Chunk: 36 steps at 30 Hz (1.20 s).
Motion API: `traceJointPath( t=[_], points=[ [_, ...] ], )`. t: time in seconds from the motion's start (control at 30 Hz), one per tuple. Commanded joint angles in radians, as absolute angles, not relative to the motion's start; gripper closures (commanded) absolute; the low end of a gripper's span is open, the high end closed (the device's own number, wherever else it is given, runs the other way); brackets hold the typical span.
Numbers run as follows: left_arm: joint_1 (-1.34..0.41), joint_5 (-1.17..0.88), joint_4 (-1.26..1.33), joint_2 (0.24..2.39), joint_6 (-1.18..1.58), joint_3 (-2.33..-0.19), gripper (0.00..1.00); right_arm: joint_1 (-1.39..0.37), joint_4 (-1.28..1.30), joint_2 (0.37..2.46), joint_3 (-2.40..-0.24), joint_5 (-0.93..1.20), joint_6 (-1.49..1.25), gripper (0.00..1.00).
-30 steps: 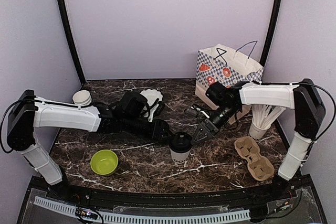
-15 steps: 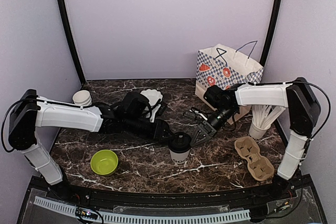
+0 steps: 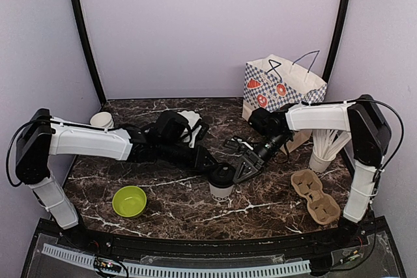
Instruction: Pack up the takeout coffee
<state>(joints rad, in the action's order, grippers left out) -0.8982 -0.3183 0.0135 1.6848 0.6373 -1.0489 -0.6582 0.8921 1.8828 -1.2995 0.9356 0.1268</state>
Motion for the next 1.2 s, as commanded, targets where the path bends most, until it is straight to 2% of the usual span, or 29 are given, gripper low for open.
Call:
traceJointPath(
  t=[0.0, 0.13, 0.23, 0.37, 0.7, 0.83, 0.93, 1.0, 1.07, 1.17],
  points=[
    [-0.892, -0.233, -0.226, 1.754, 0.616, -0.982, 0.73, -0.651, 0.828, 1.942, -1.301, 0.671, 0.143, 0.7],
    [-0.907, -0.249, -0.182, 1.678, 0.55, -0.99, 0.65, -0.651, 0.907, 1.91, -1.372, 0.806, 0.222, 0.66],
    [-0.912, -0.252, -0.142, 1.61, 0.521, -1.002, 0.57, -0.65, 0.957, 1.884, -1.407, 0.892, 0.272, 0.56],
    [-0.912, -0.236, -0.114, 1.556, 0.512, -1.026, 0.51, -0.651, 0.985, 1.854, -1.42, 0.885, 0.295, 0.47],
    [-0.912, -0.197, -0.168, 1.493, 0.523, -0.979, 0.49, -0.647, 0.986, 1.842, -1.431, 0.809, 0.299, 0.42],
    [-0.902, -0.144, -0.174, 1.477, 0.544, -0.965, 0.53, -0.648, 0.97, 1.829, -1.411, 0.792, 0.292, 0.32],
    [-0.866, -0.171, -0.148, 1.5, 0.551, -0.992, 0.57, -0.653, 0.954, 1.819, -1.395, 0.791, 0.286, 0.26],
    [-0.86, -0.209, -0.118, 1.526, 0.528, -1.025, 0.57, -0.66, 0.957, 1.819, -1.397, 0.785, 0.288, 0.24],
    [-0.859, -0.258, -0.083, 1.558, 0.494, -1.062, 0.53, -0.663, 0.951, 1.823, -1.399, 0.756, 0.278, 0.24],
    [-0.86, -0.313, -0.06, 1.6, 0.47, -1.116, 0.51, -0.659, 0.939, 1.834, -1.407, 0.705, 0.262, 0.31]
  ],
)
